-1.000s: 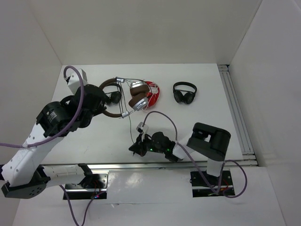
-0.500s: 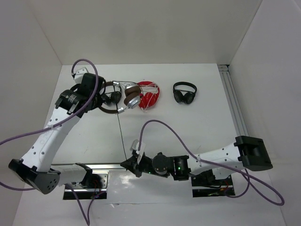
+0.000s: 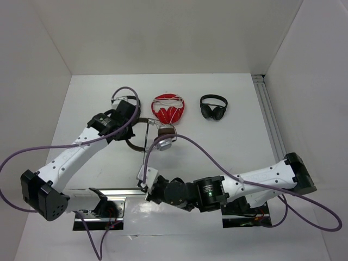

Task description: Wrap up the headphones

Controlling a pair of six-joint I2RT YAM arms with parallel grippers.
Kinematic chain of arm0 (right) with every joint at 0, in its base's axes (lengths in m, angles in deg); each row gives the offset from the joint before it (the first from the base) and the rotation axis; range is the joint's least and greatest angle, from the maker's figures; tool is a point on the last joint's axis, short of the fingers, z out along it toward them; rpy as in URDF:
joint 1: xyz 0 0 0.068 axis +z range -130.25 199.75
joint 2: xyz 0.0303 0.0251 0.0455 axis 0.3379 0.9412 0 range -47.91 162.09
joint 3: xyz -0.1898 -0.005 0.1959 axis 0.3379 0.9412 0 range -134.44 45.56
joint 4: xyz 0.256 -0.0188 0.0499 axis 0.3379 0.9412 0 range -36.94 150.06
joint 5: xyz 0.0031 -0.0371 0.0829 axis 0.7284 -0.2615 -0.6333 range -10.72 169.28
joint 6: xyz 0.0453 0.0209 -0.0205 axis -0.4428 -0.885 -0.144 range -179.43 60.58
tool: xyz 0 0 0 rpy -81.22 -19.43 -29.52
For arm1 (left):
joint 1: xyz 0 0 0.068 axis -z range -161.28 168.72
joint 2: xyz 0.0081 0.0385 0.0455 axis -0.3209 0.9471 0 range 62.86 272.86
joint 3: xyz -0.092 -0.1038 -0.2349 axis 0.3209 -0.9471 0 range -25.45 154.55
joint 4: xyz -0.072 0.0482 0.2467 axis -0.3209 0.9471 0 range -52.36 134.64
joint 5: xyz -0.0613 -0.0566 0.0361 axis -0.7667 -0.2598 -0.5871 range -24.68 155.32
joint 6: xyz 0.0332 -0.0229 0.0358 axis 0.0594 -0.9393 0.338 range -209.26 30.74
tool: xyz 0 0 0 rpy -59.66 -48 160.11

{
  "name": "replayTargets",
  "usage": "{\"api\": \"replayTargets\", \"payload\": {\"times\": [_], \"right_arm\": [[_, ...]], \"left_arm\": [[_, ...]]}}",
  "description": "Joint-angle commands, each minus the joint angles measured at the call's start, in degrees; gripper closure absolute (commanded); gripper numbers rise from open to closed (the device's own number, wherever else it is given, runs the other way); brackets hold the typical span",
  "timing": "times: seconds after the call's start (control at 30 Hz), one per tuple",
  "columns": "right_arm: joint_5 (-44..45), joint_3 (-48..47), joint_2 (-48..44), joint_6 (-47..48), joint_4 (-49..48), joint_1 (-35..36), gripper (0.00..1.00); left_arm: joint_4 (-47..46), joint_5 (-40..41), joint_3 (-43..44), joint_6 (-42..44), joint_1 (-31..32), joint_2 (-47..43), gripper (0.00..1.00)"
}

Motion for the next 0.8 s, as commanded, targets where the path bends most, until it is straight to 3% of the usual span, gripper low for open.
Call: {"api": "replayTargets", "payload": {"times": [0.0,0.17,0.33,0.43,0.77], "right_arm": [[1.1,-7.9,-0.5,5.8,10.7,1.4,1.0],[3.3,-15.8,0.1,9.3,23.0,0.7,1.0],[1.5,-20.8,1.9,10.0,34.3,-2.7,1.0],[5.1,-22.7,1.9,10.0,40.5,-3.2,1.0],[11.8,-20.8,-4.7,11.3,40.5,-7.7,1.0]], "left_arm": [[-6.1,3.4,-1.0,0.2,6.5,-0.3,1.0],[-5.0,4.0,-2.8,1.4,14.4,-2.0,1.0],[-5.0,3.4,-2.8,5.6,18.7,-4.2,1.0],[-3.6,0.8,-3.3,10.0,21.5,-4.7,1.0],[-0.7,-6.0,-6.9,13.8,25.7,-10.1,1.0]]}}
